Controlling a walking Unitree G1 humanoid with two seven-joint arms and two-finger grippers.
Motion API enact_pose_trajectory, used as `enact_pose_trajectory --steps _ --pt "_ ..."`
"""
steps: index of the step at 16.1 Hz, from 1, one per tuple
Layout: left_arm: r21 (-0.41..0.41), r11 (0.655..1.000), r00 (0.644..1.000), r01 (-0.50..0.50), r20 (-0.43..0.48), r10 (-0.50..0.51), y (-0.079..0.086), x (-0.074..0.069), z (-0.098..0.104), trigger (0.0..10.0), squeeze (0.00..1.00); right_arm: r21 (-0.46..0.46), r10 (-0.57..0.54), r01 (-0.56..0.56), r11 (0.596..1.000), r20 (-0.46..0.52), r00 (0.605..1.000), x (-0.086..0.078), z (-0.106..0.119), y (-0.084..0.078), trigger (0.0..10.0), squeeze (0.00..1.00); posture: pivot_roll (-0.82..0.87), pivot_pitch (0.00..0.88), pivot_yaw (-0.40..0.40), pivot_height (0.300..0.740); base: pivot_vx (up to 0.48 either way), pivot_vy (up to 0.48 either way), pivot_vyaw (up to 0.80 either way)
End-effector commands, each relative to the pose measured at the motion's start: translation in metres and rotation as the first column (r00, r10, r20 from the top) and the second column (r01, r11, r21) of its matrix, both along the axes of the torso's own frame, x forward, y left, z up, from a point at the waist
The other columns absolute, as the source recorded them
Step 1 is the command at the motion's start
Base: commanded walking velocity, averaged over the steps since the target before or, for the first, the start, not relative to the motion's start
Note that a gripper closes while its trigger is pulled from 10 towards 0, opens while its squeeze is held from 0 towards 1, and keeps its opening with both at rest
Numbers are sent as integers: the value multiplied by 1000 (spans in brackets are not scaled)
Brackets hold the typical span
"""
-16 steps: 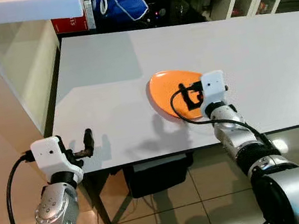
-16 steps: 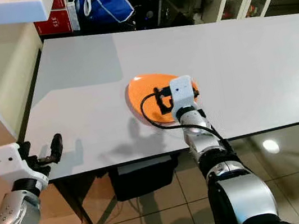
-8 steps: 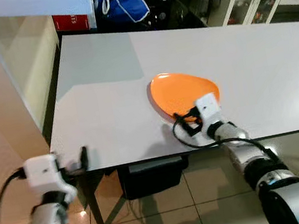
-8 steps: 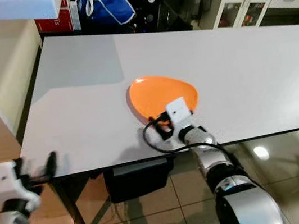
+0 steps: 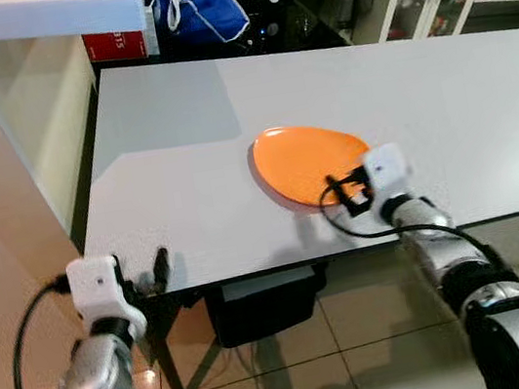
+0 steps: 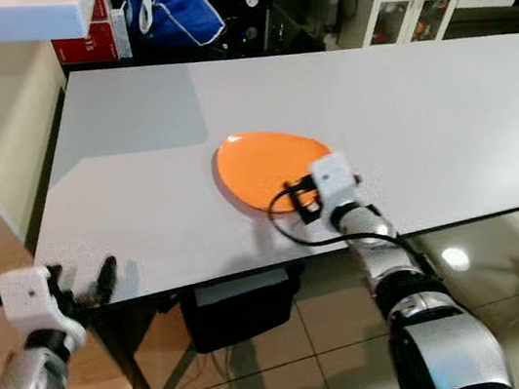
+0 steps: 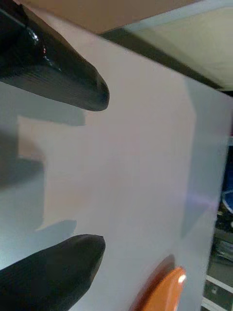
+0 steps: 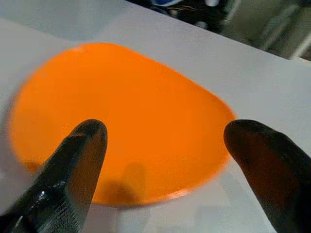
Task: Setting the table
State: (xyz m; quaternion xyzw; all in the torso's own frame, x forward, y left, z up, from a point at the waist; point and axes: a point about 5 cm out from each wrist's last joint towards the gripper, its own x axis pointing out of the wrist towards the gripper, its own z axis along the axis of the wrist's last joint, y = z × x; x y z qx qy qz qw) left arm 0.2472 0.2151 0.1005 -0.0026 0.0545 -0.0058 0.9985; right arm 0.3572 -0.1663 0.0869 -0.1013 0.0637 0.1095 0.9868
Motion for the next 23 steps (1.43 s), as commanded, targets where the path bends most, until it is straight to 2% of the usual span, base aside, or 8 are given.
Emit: enact_pose_trajectory --steps 1,5,9,16,23 --pt "14 1000 1000 8 3 -8 0 4 2 10000 0 12 -57 58 998 -38 998 -6 -10 -11 10000 0 242 2 -59 740 0 0 0" --pt "39 999 1000 -25 -8 25 10 11 3 10000 0 9 -120 121 993 -51 991 -19 -26 -17 10000 0 212 10 -22 740 0 0 0" --pt "73 997 1000 -24 9 23 11 17 6 10000 0 14 -158 158 987 -5 987 -17 -21 -15 10000 0 205 14 -17 740 0 0 0" --pt "28 1000 1000 -10 15 9 6 19 6 10000 0 41 -130 127 991 69 989 -7 -6 7 10000 0 213 4 -16 740 0 0 0" --pt "18 1000 1000 14 4 -14 -7 19 -1 10000 0 39 -122 119 992 61 991 -6 -6 9 10000 0 214 0 -32 740 0 0 0"
